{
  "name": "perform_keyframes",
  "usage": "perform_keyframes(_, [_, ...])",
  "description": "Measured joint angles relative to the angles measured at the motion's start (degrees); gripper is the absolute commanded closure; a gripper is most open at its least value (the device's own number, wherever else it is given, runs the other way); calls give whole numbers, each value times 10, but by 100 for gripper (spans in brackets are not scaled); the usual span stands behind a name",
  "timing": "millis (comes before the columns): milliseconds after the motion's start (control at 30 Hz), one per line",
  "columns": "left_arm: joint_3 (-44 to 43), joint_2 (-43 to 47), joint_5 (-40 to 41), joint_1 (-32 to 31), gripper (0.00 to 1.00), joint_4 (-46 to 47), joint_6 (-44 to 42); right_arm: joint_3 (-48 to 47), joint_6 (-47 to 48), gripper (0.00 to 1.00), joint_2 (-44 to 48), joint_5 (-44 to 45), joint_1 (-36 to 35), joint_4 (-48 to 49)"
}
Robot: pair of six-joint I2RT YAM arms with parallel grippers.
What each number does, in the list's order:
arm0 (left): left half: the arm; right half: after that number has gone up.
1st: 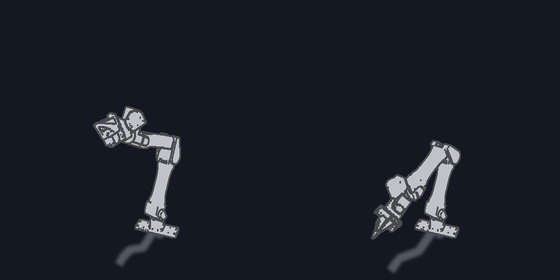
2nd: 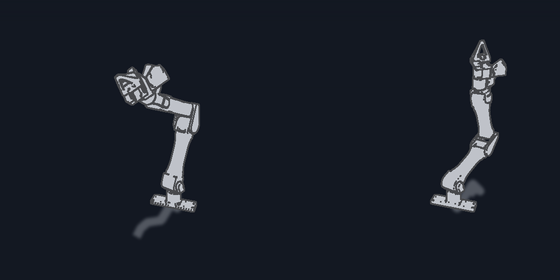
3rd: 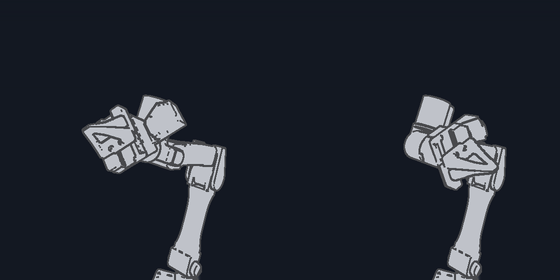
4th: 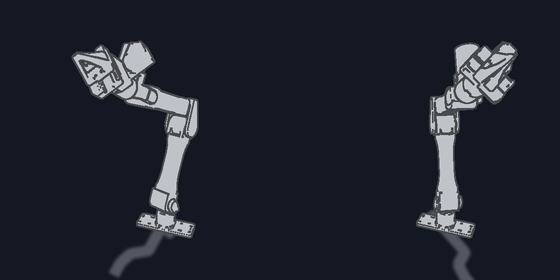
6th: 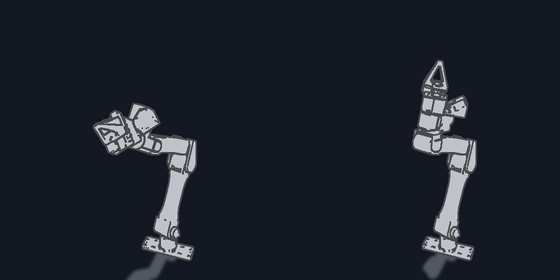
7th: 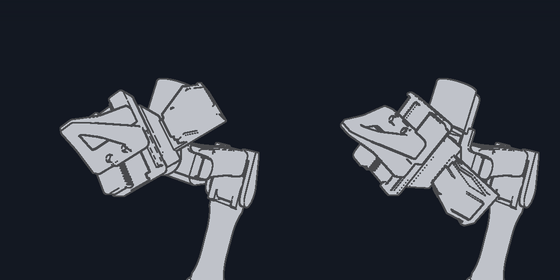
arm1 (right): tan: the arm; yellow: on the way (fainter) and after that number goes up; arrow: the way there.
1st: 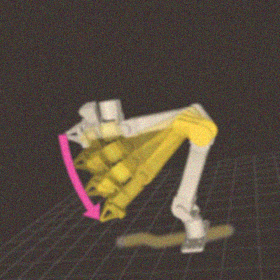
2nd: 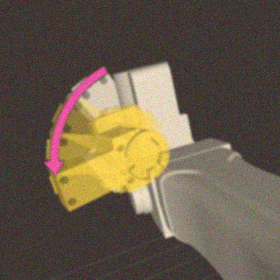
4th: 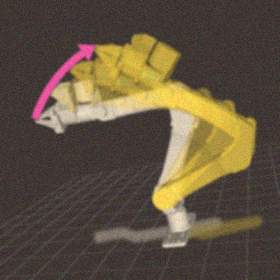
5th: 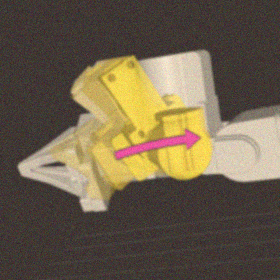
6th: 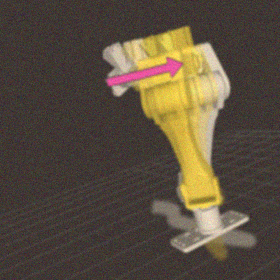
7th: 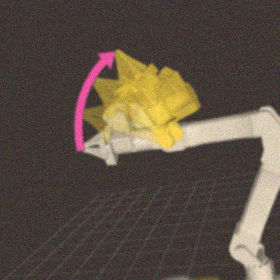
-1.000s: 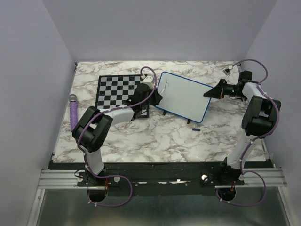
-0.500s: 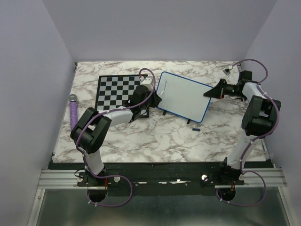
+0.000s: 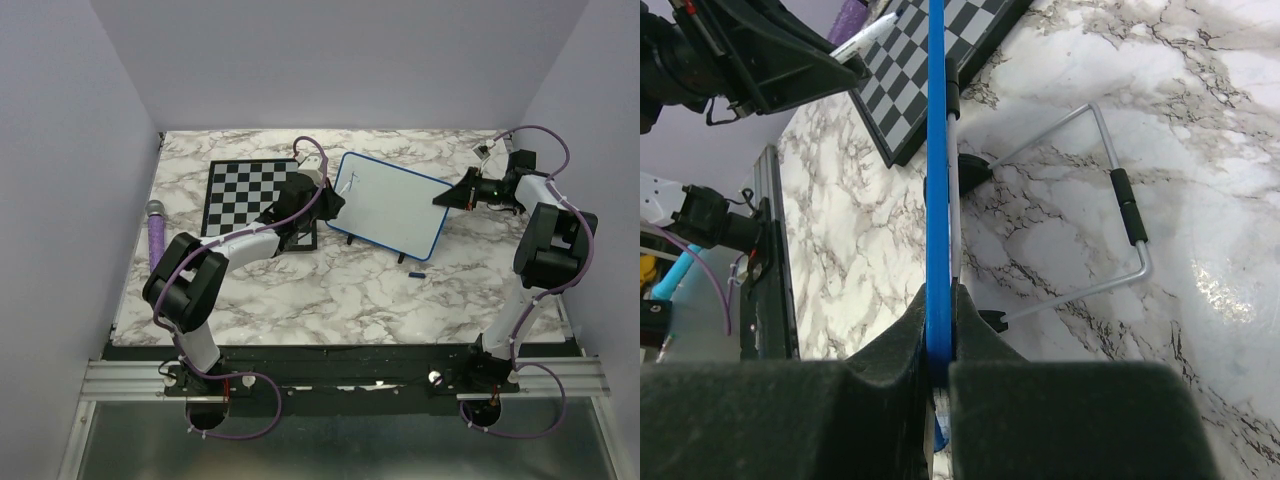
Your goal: Write a sentence on the whiteboard
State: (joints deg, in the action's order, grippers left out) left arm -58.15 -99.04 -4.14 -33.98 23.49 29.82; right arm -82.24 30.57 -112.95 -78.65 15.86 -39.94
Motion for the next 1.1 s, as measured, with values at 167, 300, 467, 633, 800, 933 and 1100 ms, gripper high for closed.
perform_keyframes(167, [-16,-7,-1,0,100,-1,0,0,0,99,0,0,0,0])
perform_keyframes(300, [-27,-21,-3,0,100,-3,0,0,0,99,0,0,0,0])
perform_keyframes(467, [-33,-33,-4,0,100,-11,0,0,0,99,0,0,0,0])
perform_keyframes(633, [-33,-37,-4,0,100,-22,0,0,0,99,0,0,0,0])
perform_keyframes(800, [-33,-40,-4,0,100,-26,0,0,0,99,0,0,0,0])
perform_keyframes(933, [-36,-41,-5,0,100,-27,0,0,0,99,0,0,0,0])
perform_keyframes(1100, [-43,-43,-6,0,100,-28,0,0,0,99,0,0,0,0])
